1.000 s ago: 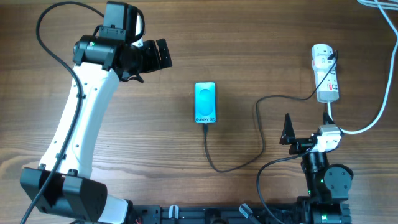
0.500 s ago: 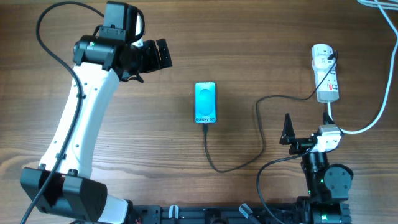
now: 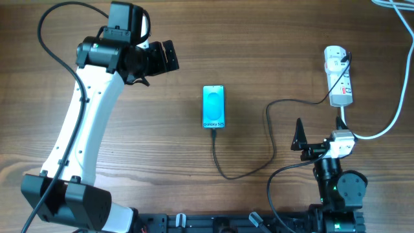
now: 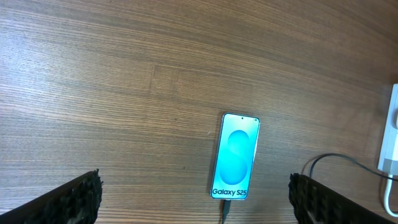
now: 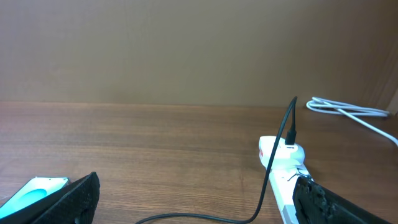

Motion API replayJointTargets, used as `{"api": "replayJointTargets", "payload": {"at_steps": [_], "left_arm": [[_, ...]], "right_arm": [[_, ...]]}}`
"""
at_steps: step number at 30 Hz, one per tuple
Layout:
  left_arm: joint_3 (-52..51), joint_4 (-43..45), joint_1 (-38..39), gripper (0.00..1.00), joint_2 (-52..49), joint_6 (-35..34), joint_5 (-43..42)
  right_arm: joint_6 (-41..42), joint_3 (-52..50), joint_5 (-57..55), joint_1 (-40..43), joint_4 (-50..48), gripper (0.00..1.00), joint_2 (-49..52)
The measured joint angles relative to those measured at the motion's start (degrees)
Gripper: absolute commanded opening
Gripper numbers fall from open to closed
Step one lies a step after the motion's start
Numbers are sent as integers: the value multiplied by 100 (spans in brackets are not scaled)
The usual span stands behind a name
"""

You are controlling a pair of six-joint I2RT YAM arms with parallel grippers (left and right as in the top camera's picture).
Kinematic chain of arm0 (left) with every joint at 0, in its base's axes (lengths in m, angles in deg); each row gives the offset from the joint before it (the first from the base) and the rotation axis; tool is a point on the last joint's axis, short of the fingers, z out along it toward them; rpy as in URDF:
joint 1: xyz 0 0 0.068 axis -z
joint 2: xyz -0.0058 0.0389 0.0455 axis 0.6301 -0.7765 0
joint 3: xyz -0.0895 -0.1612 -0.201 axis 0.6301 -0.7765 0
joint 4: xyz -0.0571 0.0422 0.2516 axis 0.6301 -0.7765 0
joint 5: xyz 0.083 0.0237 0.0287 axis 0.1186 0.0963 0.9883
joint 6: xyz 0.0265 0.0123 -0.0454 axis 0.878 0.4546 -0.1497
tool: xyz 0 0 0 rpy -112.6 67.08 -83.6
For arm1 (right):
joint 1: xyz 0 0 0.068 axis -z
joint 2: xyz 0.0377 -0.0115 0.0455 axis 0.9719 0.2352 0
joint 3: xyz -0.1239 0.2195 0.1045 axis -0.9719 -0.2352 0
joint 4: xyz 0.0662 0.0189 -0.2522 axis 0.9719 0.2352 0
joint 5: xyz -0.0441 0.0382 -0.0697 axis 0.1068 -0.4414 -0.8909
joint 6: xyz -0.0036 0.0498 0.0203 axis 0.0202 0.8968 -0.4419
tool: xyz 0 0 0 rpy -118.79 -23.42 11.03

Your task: Plug charger to phone and switch on socket

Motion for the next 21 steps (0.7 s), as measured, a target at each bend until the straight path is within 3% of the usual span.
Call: {"api": "replayJointTargets", "payload": {"at_steps": [10, 14, 21], "left_arm": [[0, -4, 2, 100, 0, 0, 0], [0, -466, 2, 100, 72, 0, 42], [-601, -238, 2, 100, 979, 2, 142]], "right_arm": [[0, 0, -2, 0, 0, 100, 0], [0, -2, -2, 0, 0, 100, -2], [-2, 0, -2, 0, -2, 100, -4]]}}
